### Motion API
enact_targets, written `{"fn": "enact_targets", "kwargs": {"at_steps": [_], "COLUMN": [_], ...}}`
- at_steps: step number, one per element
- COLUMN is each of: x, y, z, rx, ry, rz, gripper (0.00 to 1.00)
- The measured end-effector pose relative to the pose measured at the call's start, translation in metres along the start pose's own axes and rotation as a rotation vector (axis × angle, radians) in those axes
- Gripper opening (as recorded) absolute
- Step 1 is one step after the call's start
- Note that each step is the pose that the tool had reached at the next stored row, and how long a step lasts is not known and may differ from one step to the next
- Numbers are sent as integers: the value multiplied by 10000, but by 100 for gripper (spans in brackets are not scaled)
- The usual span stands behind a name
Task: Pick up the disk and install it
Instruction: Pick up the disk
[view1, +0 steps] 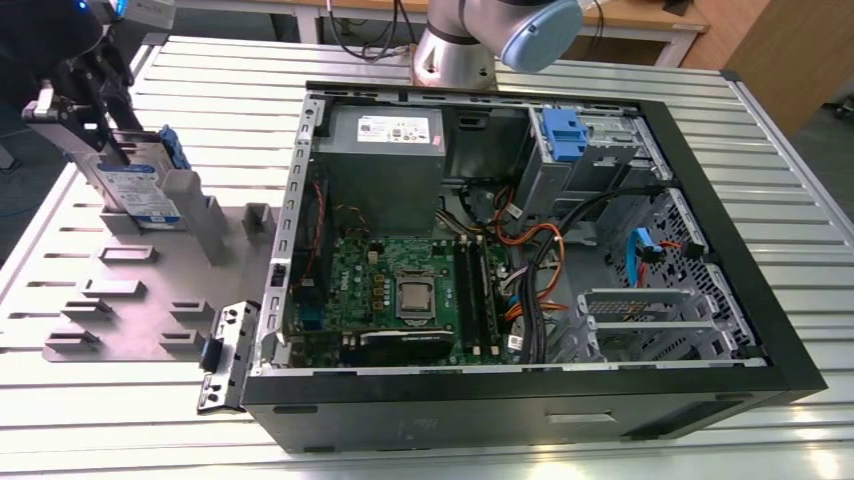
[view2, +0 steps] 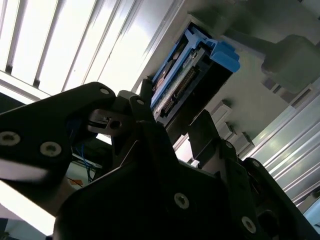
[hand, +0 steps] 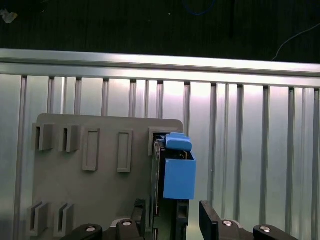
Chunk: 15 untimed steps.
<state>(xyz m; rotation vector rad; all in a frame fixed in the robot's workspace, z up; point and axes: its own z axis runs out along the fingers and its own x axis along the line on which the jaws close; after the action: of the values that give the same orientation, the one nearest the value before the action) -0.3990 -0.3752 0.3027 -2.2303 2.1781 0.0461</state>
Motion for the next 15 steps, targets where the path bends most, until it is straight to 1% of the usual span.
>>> {"fn": "enact_targets", "kwargs": {"at_steps": [1,2,15], "x": [0,-1,-6], "y": [0,0,0], "z": [0,1,3], "rx": [0,1,0], "ry": [0,-1,0], "rz": [0,-1,0], "gripper": [58,51,51]}}
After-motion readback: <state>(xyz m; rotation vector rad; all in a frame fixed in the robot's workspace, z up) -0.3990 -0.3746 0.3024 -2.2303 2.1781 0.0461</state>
